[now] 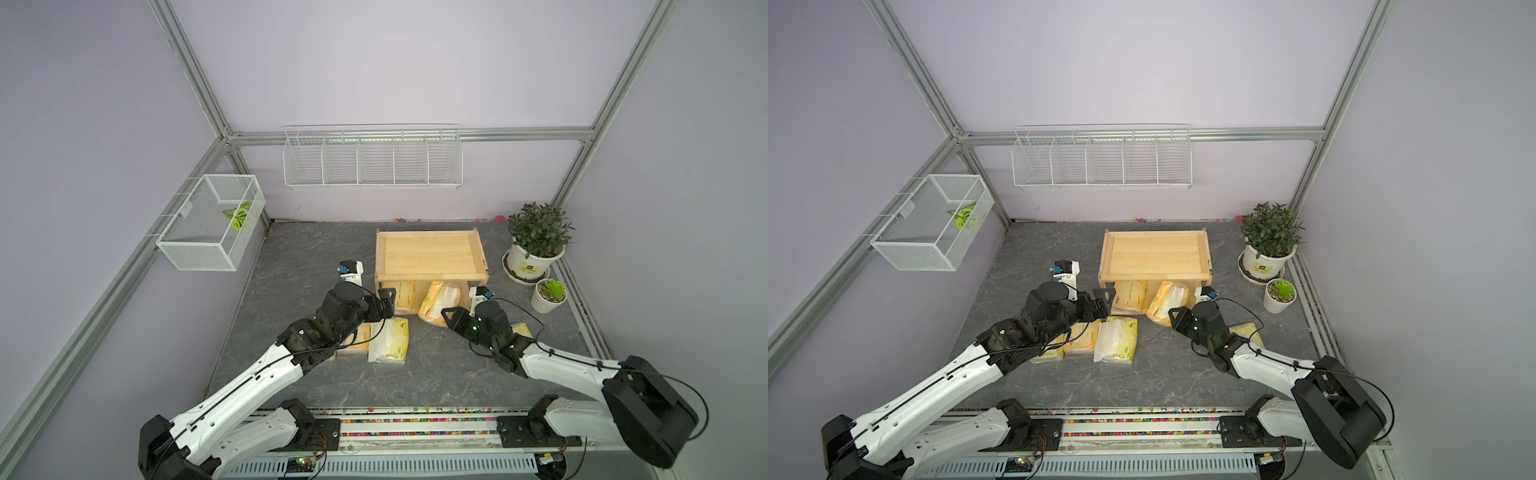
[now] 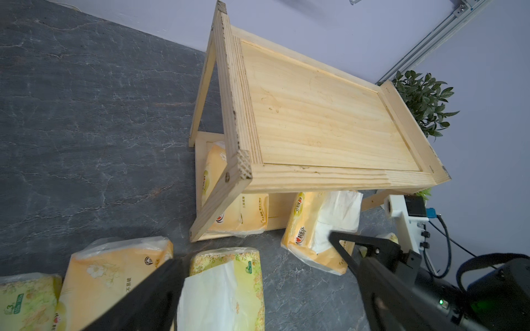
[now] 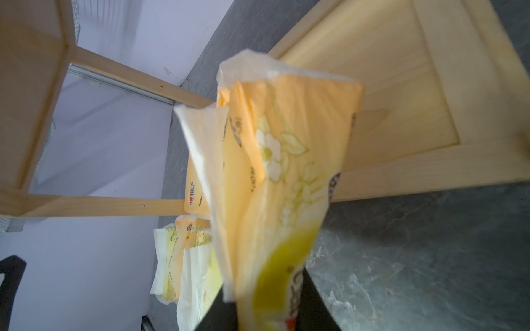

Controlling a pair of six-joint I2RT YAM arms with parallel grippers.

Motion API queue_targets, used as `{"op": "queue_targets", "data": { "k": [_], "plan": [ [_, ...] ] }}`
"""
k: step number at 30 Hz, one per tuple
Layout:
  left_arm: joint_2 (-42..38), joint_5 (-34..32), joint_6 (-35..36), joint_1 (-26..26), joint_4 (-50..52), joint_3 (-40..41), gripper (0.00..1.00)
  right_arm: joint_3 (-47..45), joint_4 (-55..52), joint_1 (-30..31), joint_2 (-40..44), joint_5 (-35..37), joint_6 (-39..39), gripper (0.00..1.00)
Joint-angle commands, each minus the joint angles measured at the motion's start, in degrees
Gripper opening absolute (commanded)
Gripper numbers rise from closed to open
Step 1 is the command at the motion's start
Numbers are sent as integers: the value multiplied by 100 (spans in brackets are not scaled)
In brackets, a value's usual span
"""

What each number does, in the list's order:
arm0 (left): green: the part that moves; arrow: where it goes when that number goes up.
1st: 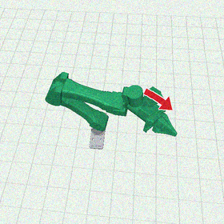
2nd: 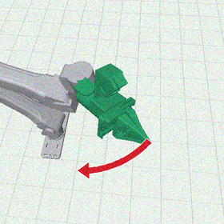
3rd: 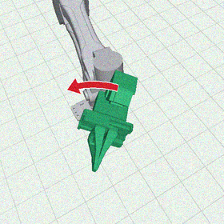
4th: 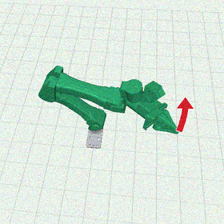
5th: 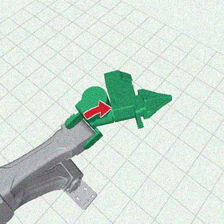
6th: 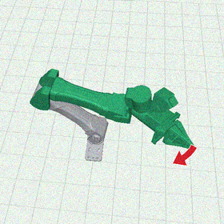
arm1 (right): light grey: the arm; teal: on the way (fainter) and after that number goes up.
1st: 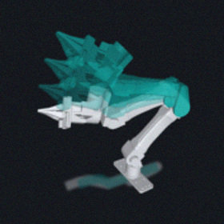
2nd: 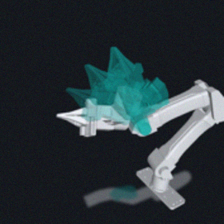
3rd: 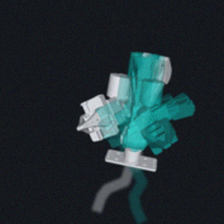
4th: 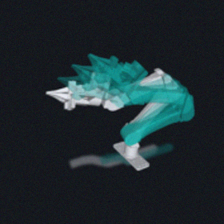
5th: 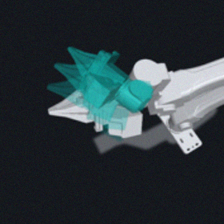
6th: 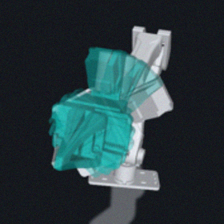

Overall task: Place the tissue boxes on the shelf by color
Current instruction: Place a box of tissues on the shelf.

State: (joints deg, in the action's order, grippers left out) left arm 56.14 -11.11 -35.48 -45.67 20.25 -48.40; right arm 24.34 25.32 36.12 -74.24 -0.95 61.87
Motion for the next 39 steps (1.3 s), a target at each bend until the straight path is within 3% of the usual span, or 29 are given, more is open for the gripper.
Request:
{"op": "queue_targets", "data": {
  "k": [1,6,13,20,23,32,39],
  "plan": [
    [-72,-59,2,33,76,57,100,234,637,56,-338,212,-46,27],
    [-96,-58,-3,35,67,60,100,380,898,69,-765,355,36,28],
    [-123,-21,-50,32,41,109,100,660,694,70,-1134,517,-96,43],
    [-160,21,-91,32,14,119,100,792,59,78,-796,694,-388,80],
    [-155,40,-83,37,1,100,100,792,-407,77,-495,819,-529,87],
    [-112,109,-99,32,-65,86,100,728,-1480,74,227,854,-877,92],
    [-104,127,-76,37,-89,77,100,844,-1530,76,65,764,-924,91]
  ]
}}
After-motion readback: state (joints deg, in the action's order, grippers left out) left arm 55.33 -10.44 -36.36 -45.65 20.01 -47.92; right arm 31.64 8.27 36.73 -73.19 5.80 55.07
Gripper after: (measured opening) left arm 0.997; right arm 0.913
